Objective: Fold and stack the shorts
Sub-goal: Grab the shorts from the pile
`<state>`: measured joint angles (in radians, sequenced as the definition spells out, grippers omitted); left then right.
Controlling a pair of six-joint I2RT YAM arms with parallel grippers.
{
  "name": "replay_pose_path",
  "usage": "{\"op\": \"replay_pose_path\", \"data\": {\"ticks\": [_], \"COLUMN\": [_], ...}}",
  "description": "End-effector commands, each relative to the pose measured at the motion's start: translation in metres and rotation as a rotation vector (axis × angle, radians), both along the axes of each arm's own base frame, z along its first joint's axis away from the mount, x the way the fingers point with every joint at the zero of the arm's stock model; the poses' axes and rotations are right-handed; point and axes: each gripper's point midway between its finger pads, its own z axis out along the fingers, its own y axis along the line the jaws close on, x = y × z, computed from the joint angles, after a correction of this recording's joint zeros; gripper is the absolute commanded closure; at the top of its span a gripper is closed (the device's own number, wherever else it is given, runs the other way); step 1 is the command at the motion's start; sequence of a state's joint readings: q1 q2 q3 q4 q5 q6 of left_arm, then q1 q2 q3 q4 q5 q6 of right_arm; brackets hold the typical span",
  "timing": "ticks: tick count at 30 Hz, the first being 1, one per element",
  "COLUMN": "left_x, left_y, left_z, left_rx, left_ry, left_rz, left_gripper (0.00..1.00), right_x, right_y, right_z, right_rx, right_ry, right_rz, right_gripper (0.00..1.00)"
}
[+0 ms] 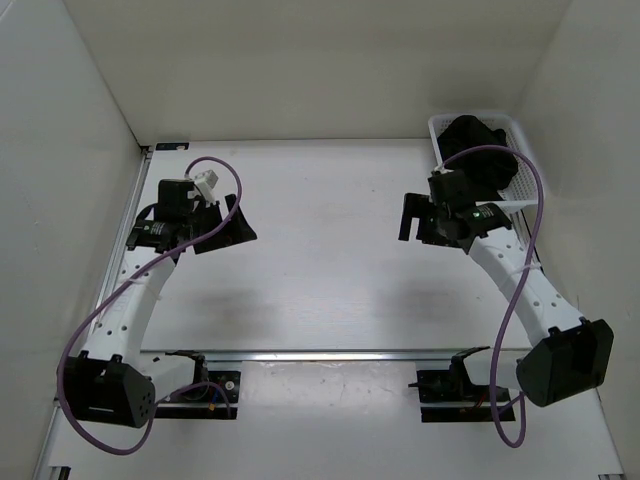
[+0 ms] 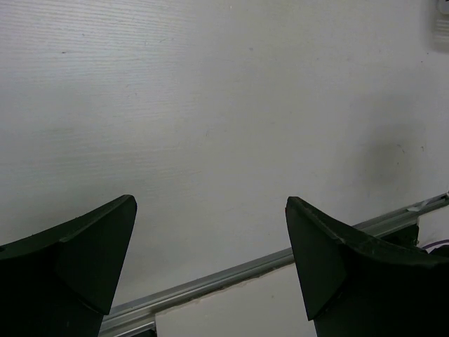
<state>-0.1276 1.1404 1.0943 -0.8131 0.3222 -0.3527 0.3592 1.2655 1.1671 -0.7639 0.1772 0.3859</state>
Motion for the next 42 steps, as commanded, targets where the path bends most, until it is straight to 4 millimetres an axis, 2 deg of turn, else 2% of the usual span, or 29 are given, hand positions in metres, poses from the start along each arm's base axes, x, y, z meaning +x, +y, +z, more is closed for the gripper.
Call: {"op": "replay_pose_path", "data": {"ticks": [1,3,10,13,16,17,19,20,21,22,23,24,25,26,27,28,29,30,31,36,37,39,40,42], "left_x": [0.000,0.000,-0.001,-0.003,-0.003,-0.003,-0.001,-0.001,0.002,0.000,0.002,0.005,0.005,0.006,0.007,0.007,0.009,0.010,0.011,0.022,0.024,0.027,0.030,0.034], "left_y": [-0.003,-0.002,-0.005,-0.012,-0.023,-0.025,-0.030,-0.029,-0.029,-0.032,-0.031,-0.030,-0.030,-0.029,-0.028,-0.028,-0.025,-0.020,-0.017,-0.011,-0.011,-0.011,-0.012,-0.013], "left_z": [0.006,0.005,-0.001,-0.004,0.001,0.001,0.006,0.002,0.002,0.002,-0.002,-0.001,-0.001,-0.001,-0.004,-0.002,-0.003,0.000,0.000,0.026,0.021,0.024,0.015,0.016], "left_rx": [-0.009,-0.002,-0.005,0.005,0.032,0.041,0.046,0.058,0.058,0.058,0.067,0.070,0.070,0.076,0.086,0.098,0.101,0.116,0.128,0.145,0.150,0.160,0.169,0.172], "left_ry": [-0.014,-0.015,0.009,0.016,-0.006,-0.008,-0.019,-0.003,0.000,0.000,0.009,0.011,0.011,0.010,0.017,0.012,0.015,0.002,-0.002,-0.083,-0.067,-0.058,-0.033,-0.024], "left_rz": [-0.015,-0.008,-0.011,-0.035,-0.068,-0.072,-0.075,-0.068,-0.068,-0.079,-0.073,-0.059,-0.059,-0.053,-0.046,-0.043,-0.017,0.016,0.028,0.061,0.060,0.065,0.063,0.062], "left_gripper": [0.00,0.00,0.00,0.00,0.00,0.00,0.00,0.00,0.00,0.00,0.00,0.00,0.00,0.00,0.00,0.00,0.00,0.00,0.00,0.00,0.00,0.00,0.00,0.00], "right_x": [-0.006,-0.008,-0.023,-0.012,0.011,0.028,0.049,0.073,0.086,0.094,0.111,0.126,0.135,0.151,0.166,0.174,0.183,0.197,0.208,0.248,0.258,0.271,0.276,0.286], "right_y": [-0.013,-0.017,-0.043,-0.066,-0.091,-0.100,-0.111,-0.123,-0.127,-0.127,-0.138,-0.145,-0.149,-0.161,-0.163,-0.166,-0.174,-0.174,-0.180,-0.189,-0.193,-0.196,-0.200,-0.197], "right_z": [0.016,0.025,0.031,0.049,0.063,0.071,0.080,0.086,0.089,0.087,0.068,0.082,0.076,0.050,0.055,0.049,0.020,0.024,0.000,-0.042,-0.057,-0.070,-0.083,-0.099], "right_rx": [-0.013,-0.013,-0.082,-0.101,-0.117,-0.112,-0.111,-0.099,-0.080,-0.052,-0.055,-0.041,-0.035,-0.039,-0.003,0.010,0.019,0.032,0.026,0.043,0.059,0.081,0.096,0.118], "right_ry": [-0.057,-0.093,-0.123,-0.164,-0.179,-0.182,-0.184,-0.183,-0.183,-0.149,-0.089,-0.122,-0.103,-0.045,-0.065,-0.046,0.027,0.003,0.046,0.073,0.084,0.075,0.088,0.085], "right_rz": [-0.043,-0.054,-0.125,-0.231,-0.325,-0.363,-0.396,-0.432,-0.437,-0.435,-0.460,-0.485,-0.490,-0.524,-0.526,-0.526,-0.546,-0.540,-0.550,-0.568,-0.580,-0.575,-0.585,-0.569], "right_gripper": [0.00,0.00,0.00,0.00,0.04,0.05,0.07,0.07,0.07,0.04,0.00,0.00,0.00,0.00,0.00,0.00,0.00,0.00,0.00,0.00,0.00,0.00,0.00,0.14]}}
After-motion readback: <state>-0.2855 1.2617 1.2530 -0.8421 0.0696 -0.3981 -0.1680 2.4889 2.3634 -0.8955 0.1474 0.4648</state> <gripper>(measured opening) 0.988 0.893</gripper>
